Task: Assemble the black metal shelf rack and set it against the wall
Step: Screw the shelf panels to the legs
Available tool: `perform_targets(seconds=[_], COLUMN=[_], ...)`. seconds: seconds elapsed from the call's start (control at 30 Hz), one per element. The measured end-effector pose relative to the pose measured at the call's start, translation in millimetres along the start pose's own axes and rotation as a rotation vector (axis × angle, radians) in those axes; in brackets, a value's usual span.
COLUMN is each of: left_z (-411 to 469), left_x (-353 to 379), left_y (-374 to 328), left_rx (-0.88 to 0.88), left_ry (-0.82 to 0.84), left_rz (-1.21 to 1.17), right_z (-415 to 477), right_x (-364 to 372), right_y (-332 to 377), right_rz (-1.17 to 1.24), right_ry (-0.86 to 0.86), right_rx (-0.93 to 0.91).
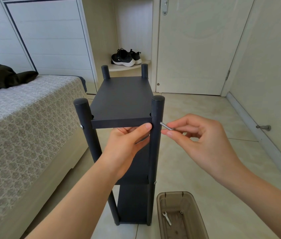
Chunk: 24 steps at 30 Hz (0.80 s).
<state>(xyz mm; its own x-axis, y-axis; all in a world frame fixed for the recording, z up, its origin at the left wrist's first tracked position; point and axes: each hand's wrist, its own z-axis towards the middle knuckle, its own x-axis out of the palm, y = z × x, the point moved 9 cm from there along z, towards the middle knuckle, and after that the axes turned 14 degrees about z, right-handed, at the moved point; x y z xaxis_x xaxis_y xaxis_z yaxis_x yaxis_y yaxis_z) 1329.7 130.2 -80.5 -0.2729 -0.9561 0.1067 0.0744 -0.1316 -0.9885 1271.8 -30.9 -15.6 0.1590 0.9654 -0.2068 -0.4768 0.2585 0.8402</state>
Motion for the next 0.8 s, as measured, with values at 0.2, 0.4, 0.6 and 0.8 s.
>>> perform_targets(seconds=[0.2,0.4,0.6,0.8], left_z=[-0.4,-0.8,-1.4,-3.4], left_x=[0.2,1.4,1.5,-1.3], left_y=[-2.3,-2.6,-3.0,-1.4], left_rx=[0.011,0.006,0.009,0.004], left_ry=[-0.002,0.004,0.003,-0.014], left_rz=[0.007,-0.004,0.014,0.012], right_z=[-0.3,10.0,12.3,8.3], right_x=[4.3,6.5,1.0,7.4], right_y=[-1.6,-11.2,-1.6,11.1], right_rz=[-0.030,0.087,0.014,-0.173], right_ry=[-0.038,-0.032,-0.081,-0.064], right_rx=[-0.028,0.068,0.008,-0.090])
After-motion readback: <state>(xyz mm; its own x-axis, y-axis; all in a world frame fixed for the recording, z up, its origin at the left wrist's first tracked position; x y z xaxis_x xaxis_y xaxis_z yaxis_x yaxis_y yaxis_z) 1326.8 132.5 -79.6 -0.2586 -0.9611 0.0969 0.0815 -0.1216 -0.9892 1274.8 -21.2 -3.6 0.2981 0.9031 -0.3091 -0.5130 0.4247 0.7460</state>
